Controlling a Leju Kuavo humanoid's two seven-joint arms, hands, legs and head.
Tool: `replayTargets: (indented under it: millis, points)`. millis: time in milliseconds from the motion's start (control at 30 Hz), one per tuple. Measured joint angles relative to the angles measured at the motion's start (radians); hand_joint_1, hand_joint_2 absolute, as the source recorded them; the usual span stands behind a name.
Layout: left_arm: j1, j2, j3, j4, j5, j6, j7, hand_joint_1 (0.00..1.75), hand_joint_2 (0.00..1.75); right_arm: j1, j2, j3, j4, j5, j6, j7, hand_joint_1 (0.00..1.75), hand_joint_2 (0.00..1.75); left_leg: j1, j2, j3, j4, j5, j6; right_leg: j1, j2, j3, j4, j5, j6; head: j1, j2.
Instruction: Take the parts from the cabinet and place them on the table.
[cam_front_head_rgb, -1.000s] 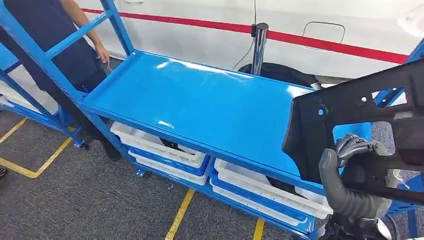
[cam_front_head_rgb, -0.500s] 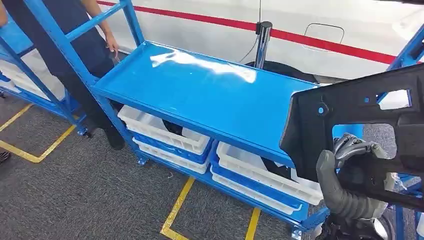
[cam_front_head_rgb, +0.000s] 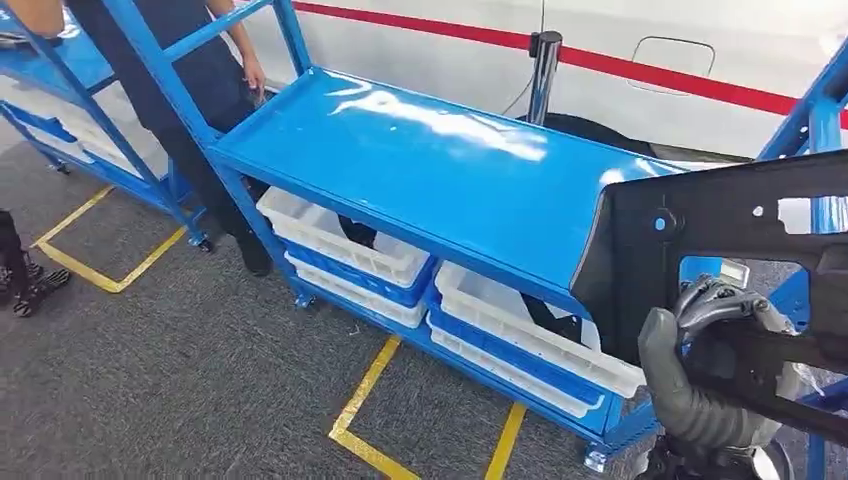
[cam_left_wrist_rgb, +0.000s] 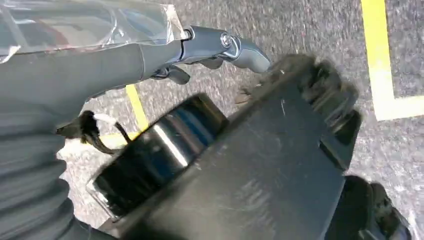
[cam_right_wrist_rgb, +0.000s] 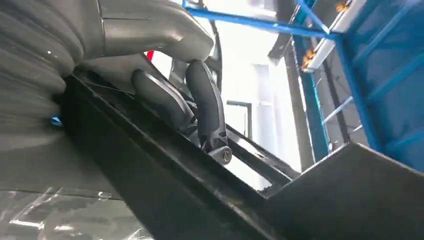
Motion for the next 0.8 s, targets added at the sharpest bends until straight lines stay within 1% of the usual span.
replayTargets:
  millis: [33,67,100,133,167,200,233,267,300,333,367,400,433,467,500,533,567,600,633,700,733,767,800]
  points:
    - [-0.001,0.000,0.000,0.000,0.000,-0.001,0.000,0.00,1.75,0.005,0.000,-0.001,0.000,-0.007,0.003,-0.003,1.75,1.75,0.000,0.001,-0.023,0.072,-0.023,0.000,0.003,-0.007,-0.001,0.000,0.000,-0.001,0.000,0.000]
    - [-0.002,0.000,0.000,-0.001,0.000,-0.001,0.000,0.00,1.75,0.010,0.000,-0.002,0.000,-0.009,0.005,-0.006,1.75,1.75,-0.001,0.001,-0.026,0.096,-0.022,0.002,0.007,-0.014,-0.001,0.000,0.000,-0.001,0.000,0.000]
    - [-0.001,0.000,-0.001,-0.001,0.000,-0.001,0.000,0.00,1.75,0.012,0.000,-0.004,0.000,-0.010,0.008,-0.007,1.75,1.75,-0.004,0.001,-0.009,0.075,-0.005,0.009,0.010,-0.020,0.000,0.000,0.000,-0.001,0.000,0.000]
    - [0.000,0.000,-0.002,-0.001,-0.002,0.000,0.002,0.00,1.75,0.012,0.000,-0.005,0.000,-0.011,0.010,-0.009,1.75,1.75,-0.006,0.002,0.021,0.028,0.020,0.016,0.015,-0.022,0.001,0.000,0.000,-0.001,0.000,0.000]
    - [0.004,-0.002,-0.003,-0.001,-0.004,0.000,0.004,0.00,1.75,0.011,0.000,-0.006,0.000,-0.011,0.011,-0.010,1.75,1.75,-0.012,0.005,0.079,-0.083,0.071,0.035,0.023,-0.026,0.004,0.000,-0.001,-0.003,0.000,0.000]
    - [0.009,-0.002,-0.005,-0.001,-0.004,0.001,0.006,0.00,1.75,0.012,0.000,-0.007,-0.002,-0.013,0.011,-0.011,1.75,1.75,-0.022,0.016,0.125,-0.181,0.111,0.057,0.026,-0.029,0.006,0.000,-0.003,-0.005,0.000,0.000]
    - [0.011,-0.001,-0.006,0.000,-0.004,0.002,0.006,0.00,1.75,0.014,0.000,-0.007,-0.003,-0.014,0.012,-0.013,1.75,1.75,-0.031,0.032,0.142,-0.219,0.102,0.078,0.024,-0.031,0.002,-0.002,-0.004,-0.005,0.000,0.000]
    - [0.014,0.003,-0.010,0.000,-0.005,0.002,0.008,0.00,1.75,0.015,0.000,-0.008,-0.005,-0.017,0.014,-0.014,1.75,1.75,-0.042,0.050,0.148,-0.233,0.097,0.085,0.026,-0.037,-0.002,-0.003,0.000,-0.002,0.004,0.000]
    - [0.015,0.005,-0.013,0.000,-0.004,0.002,0.007,0.00,1.75,0.017,0.000,-0.008,-0.004,-0.018,0.016,-0.014,1.75,1.75,-0.050,0.049,0.145,-0.241,0.099,0.090,0.020,-0.047,-0.006,-0.003,0.002,0.004,0.002,0.000]
    - [0.015,0.005,-0.015,0.000,-0.004,0.002,0.007,0.00,1.75,0.018,0.000,-0.008,-0.005,-0.018,0.016,-0.015,1.75,1.75,-0.052,0.049,0.145,-0.248,0.100,0.091,0.017,-0.052,-0.007,-0.007,0.003,0.007,0.002,0.000]
    - [0.012,0.005,-0.018,0.000,-0.005,0.002,0.006,0.00,1.75,0.017,0.000,-0.008,-0.005,-0.019,0.017,-0.016,1.75,1.75,-0.056,0.045,0.151,-0.269,0.104,0.099,0.019,-0.061,-0.003,-0.017,0.006,0.011,0.002,0.000]
    - [0.013,0.004,-0.022,-0.001,-0.006,0.002,0.006,0.00,1.75,0.024,0.000,-0.010,-0.007,-0.020,0.018,-0.017,1.75,1.75,-0.034,0.044,0.179,-0.315,0.119,0.099,0.021,-0.049,0.002,-0.016,-0.005,0.014,0.003,0.000]
    - [0.012,0.004,-0.023,-0.001,-0.007,0.002,0.005,0.00,1.75,0.023,0.000,-0.010,-0.008,-0.021,0.018,-0.018,1.75,1.75,-0.035,0.034,0.189,-0.331,0.123,0.101,0.023,-0.022,-0.009,0.009,-0.020,0.015,0.006,0.000]
    - [0.011,0.004,-0.024,-0.001,-0.007,0.002,0.005,0.00,1.75,0.023,0.000,-0.010,-0.009,-0.020,0.017,-0.021,1.75,1.75,-0.032,0.032,0.191,-0.334,0.127,0.105,0.021,-0.004,-0.035,0.063,-0.046,0.017,0.006,0.000]
    - [0.010,0.003,-0.026,-0.001,-0.006,0.001,0.005,0.00,1.75,0.029,0.000,-0.011,-0.009,-0.023,0.017,-0.024,1.75,1.75,-0.030,0.025,0.192,-0.334,0.126,0.104,0.017,0.009,-0.090,0.162,-0.084,0.023,0.006,0.000]
    - [0.011,0.002,-0.027,-0.001,-0.006,0.000,0.005,0.00,1.75,0.035,0.000,-0.012,-0.009,-0.029,0.016,-0.027,1.75,1.75,-0.030,0.017,0.192,-0.334,0.125,0.103,0.012,0.011,-0.138,0.241,-0.109,0.028,0.007,0.000]
    - [0.012,0.002,-0.028,-0.001,-0.004,0.000,0.005,0.00,1.75,0.043,0.000,-0.014,-0.009,-0.037,0.013,-0.032,1.75,1.75,-0.029,0.009,0.192,-0.332,0.124,0.101,0.008,0.011,-0.173,0.290,-0.112,0.035,0.006,0.000]
    - [0.014,0.001,-0.028,-0.001,-0.002,0.000,0.005,0.00,1.75,0.050,0.000,-0.015,-0.009,-0.043,0.010,-0.035,1.75,1.75,-0.027,0.000,0.192,-0.328,0.121,0.097,0.003,0.011,-0.186,0.292,-0.093,0.041,0.006,0.000]
    - [0.014,0.001,-0.028,-0.001,-0.002,0.000,0.005,0.00,1.75,0.057,0.000,-0.017,-0.009,-0.050,0.009,-0.040,1.75,1.75,-0.024,-0.009,0.193,-0.321,0.117,0.090,-0.001,0.011,-0.173,0.242,-0.044,0.048,0.006,0.000]
    - [0.013,0.000,-0.027,-0.001,0.000,0.000,0.005,0.00,1.75,0.064,0.000,-0.022,-0.009,-0.058,0.008,-0.048,1.75,1.75,-0.016,-0.023,0.192,-0.297,0.101,0.073,-0.010,0.015,-0.103,0.064,0.066,0.059,0.006,0.000]
    - [0.013,0.000,-0.027,-0.001,0.000,0.000,0.005,0.00,1.75,0.069,0.000,-0.024,-0.009,-0.060,0.007,-0.050,1.75,1.75,-0.015,-0.025,0.186,-0.285,0.092,0.064,-0.013,0.034,-0.079,0.016,0.066,0.060,0.006,0.000]
    - [0.010,0.001,-0.027,-0.001,0.003,0.000,0.005,0.00,1.75,0.072,0.000,-0.027,-0.009,-0.072,0.005,-0.055,1.75,1.75,-0.022,-0.029,0.175,-0.269,0.084,0.054,-0.007,0.042,-0.084,0.012,0.060,0.047,0.009,0.000]
    - [0.011,0.000,-0.027,-0.001,0.003,0.000,0.005,0.00,1.75,0.078,0.000,-0.031,-0.009,-0.082,0.003,-0.062,1.75,1.75,-0.020,-0.030,0.170,-0.270,0.085,0.051,-0.006,0.037,-0.090,0.021,0.060,0.036,0.005,0.000]
